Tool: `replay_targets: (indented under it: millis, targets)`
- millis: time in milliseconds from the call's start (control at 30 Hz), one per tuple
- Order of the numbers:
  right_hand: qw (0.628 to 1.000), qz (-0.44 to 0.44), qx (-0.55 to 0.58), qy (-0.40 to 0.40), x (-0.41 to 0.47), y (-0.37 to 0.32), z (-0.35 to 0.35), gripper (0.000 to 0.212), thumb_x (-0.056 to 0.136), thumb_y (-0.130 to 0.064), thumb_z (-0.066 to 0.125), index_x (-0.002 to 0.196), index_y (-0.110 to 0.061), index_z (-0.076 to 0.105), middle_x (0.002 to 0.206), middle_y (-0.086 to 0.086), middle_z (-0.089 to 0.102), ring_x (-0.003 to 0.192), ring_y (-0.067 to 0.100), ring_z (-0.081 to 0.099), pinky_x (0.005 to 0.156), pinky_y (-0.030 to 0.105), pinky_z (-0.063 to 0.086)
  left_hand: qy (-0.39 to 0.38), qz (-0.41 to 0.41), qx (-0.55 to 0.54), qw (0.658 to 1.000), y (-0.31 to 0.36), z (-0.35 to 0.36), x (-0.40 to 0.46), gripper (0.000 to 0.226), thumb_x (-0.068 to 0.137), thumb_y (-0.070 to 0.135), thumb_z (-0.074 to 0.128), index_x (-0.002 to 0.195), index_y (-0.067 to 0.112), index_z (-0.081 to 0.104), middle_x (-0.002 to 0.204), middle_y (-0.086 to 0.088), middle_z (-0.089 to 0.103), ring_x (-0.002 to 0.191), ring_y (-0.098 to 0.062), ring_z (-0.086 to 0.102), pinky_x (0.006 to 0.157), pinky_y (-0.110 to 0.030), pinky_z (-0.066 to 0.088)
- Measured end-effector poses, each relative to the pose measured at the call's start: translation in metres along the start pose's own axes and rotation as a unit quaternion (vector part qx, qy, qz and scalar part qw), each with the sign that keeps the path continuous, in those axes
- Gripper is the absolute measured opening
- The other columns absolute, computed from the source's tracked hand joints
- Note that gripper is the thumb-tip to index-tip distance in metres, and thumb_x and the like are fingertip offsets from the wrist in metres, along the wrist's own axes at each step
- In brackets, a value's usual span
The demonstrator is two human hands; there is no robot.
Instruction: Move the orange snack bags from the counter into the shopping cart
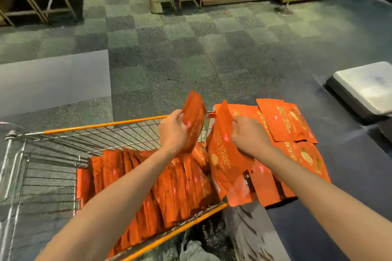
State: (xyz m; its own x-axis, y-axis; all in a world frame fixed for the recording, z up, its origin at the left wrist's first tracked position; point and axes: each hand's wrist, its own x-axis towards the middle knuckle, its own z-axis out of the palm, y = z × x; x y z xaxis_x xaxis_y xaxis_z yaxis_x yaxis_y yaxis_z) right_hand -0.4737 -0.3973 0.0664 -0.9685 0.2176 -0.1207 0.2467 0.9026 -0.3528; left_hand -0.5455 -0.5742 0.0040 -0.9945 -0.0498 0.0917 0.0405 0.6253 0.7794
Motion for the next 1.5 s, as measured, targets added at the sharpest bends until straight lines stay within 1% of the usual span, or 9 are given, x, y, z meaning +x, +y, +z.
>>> replay_targets:
  millis: [167,333,467,633,967,1067,1233,1400,1500]
  targets:
    - [1.0,-0.002,-0.024,-0.013,0.02,0.01,0.006,0.016,0.088,-0.01,0.046,0.088,-0.004,0.06,0.097,0.024,0.066,0.093,0.043,0.061,0.068,0.041,0.045,-0.044,-0.169,-0.035,0.984,-0.02,0.039,0.002,0.029,0.093,0.008,0.049,0.116,0.004,0.065,0.113,-0.016,0.068,0.109,-0.032,0.06,0.088,-0.03,0.042]
    - [1.0,-0.022,-0.019,-0.011,0.034,0.013,0.019,0.016,0.086,-0.012,0.045,0.084,-0.004,0.058,0.092,0.027,0.066,0.089,0.045,0.061,0.068,0.043,0.046,-0.108,-0.311,-0.016,0.944,-0.066,0.063,-0.017,0.029,0.086,0.011,0.054,0.112,0.008,0.068,0.108,-0.014,0.07,0.106,-0.03,0.063,0.09,-0.031,0.049]
    - [0.997,-0.05,-0.058,0.006,0.04,0.005,0.03,0.017,0.091,-0.013,0.043,0.095,-0.005,0.058,0.094,0.027,0.066,0.089,0.045,0.062,0.068,0.045,0.045,-0.173,-0.302,0.028,0.937,-0.078,0.064,-0.036,0.024,0.086,0.01,0.055,0.103,0.006,0.071,0.11,-0.014,0.069,0.111,-0.033,0.059,0.09,-0.03,0.045]
    - [0.99,-0.097,-0.097,0.024,0.049,-0.014,0.049,0.02,0.093,-0.013,0.041,0.106,-0.004,0.054,0.095,0.025,0.065,0.089,0.046,0.063,0.067,0.044,0.046,-0.227,-0.295,0.046,0.927,-0.085,0.071,-0.055,0.022,0.084,0.005,0.05,0.088,0.008,0.071,0.098,-0.014,0.071,0.094,-0.033,0.065,0.081,-0.034,0.053]
    - [0.975,-0.06,-0.16,-0.143,0.056,-0.013,0.143,0.03,0.088,-0.002,0.046,0.118,0.0,0.052,0.105,0.02,0.067,0.098,0.039,0.065,0.074,0.04,0.051,-0.27,-0.354,0.015,0.895,-0.122,0.082,-0.073,0.016,0.091,0.008,0.052,0.096,0.009,0.067,0.094,-0.009,0.067,0.08,-0.029,0.069,0.071,-0.038,0.06]
    - [0.975,-0.037,-0.162,-0.145,0.064,0.002,0.158,0.027,0.089,0.001,0.045,0.114,0.002,0.054,0.103,0.022,0.068,0.095,0.039,0.066,0.073,0.04,0.052,-0.248,-0.351,-0.027,0.903,-0.129,0.089,-0.07,0.018,0.091,0.008,0.052,0.09,0.013,0.069,0.094,-0.007,0.068,0.093,-0.026,0.067,0.085,-0.038,0.056]
    - [0.984,-0.046,-0.132,-0.109,0.086,0.011,0.175,0.03,0.092,-0.005,0.045,0.121,-0.002,0.048,0.095,0.027,0.067,0.088,0.044,0.065,0.07,0.043,0.05,-0.2,-0.353,-0.064,0.912,-0.138,0.107,-0.073,0.025,0.092,0.014,0.054,0.111,0.009,0.07,0.114,-0.004,0.069,0.111,-0.019,0.061,0.103,-0.028,0.044]
    - [0.982,-0.055,-0.14,-0.117,0.099,0.019,0.193,0.034,0.091,-0.001,0.044,0.125,-0.002,0.046,0.094,0.027,0.067,0.087,0.044,0.065,0.062,0.037,0.04,-0.155,-0.377,-0.099,0.908,-0.144,0.119,-0.084,0.02,0.09,0.015,0.055,0.088,0.011,0.074,0.09,-0.002,0.074,0.089,-0.017,0.067,0.086,-0.028,0.053]
    - [0.981,-0.028,-0.134,-0.138,0.105,0.026,0.204,0.029,0.091,-0.002,0.044,0.119,-0.001,0.051,0.096,0.027,0.066,0.09,0.044,0.064,0.07,0.042,0.049,-0.209,-0.385,-0.092,0.894,-0.148,0.132,-0.094,0.022,0.085,0.017,0.053,0.073,0.012,0.071,0.074,0.0,0.071,0.077,-0.02,0.069,0.072,-0.037,0.059]
